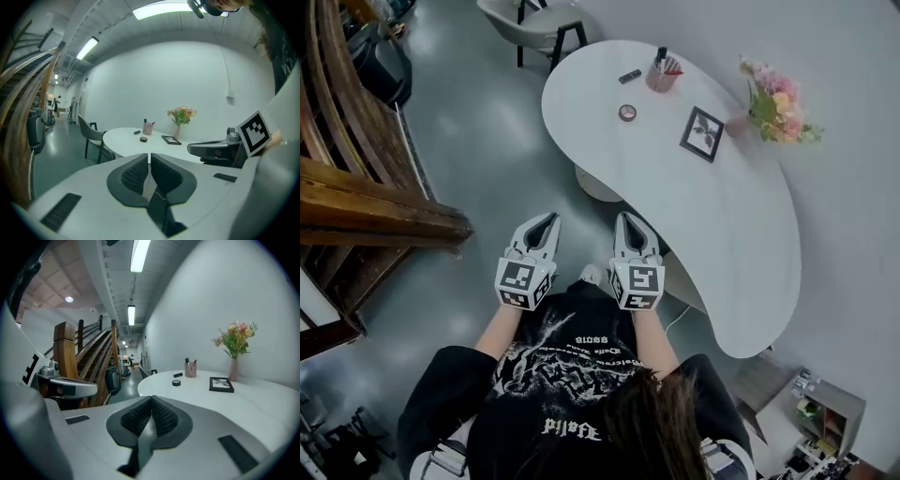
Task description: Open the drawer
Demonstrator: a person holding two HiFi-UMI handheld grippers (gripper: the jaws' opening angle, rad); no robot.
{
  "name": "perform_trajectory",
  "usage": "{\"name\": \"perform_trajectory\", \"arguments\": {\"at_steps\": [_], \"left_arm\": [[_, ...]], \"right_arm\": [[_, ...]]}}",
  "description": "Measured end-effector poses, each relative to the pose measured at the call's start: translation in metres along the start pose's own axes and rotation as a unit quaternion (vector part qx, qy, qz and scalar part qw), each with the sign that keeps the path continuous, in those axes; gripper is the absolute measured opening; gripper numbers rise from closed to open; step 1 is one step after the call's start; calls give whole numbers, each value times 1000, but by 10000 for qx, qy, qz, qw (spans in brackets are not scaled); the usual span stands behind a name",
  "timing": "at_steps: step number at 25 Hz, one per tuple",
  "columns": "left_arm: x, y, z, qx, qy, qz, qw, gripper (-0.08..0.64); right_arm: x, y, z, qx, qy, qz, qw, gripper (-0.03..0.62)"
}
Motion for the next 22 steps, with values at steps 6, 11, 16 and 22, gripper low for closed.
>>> {"name": "perform_trajectory", "arguments": {"at_steps": [6,11,16,22], "left_arm": [[31,-5,-20,-68,-156,36,9998,29],[43,1,-15,-205,-344,120,9991,29],[54,0,-9,-334,-349,30,9988,29],[64,-13,2,-237,-132,0,9996,29]], "right_arm": [[13,-5,-37,-1,-290,53,9996,25],[18,-2,-48,104,-364,111,9992,25],[24,1,-54,152,-400,194,9989,25],[39,-7,-49,178,-376,257,9988,25]]}}
Point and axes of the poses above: the fingertips, and each gripper's own axes: x forward along the fingers, z to its left, y out of its underside, the point moved 9 cm from there along -x, backward along the fingers, and after that the axes turned 11 degrees about -y, right-handed, at the moved point
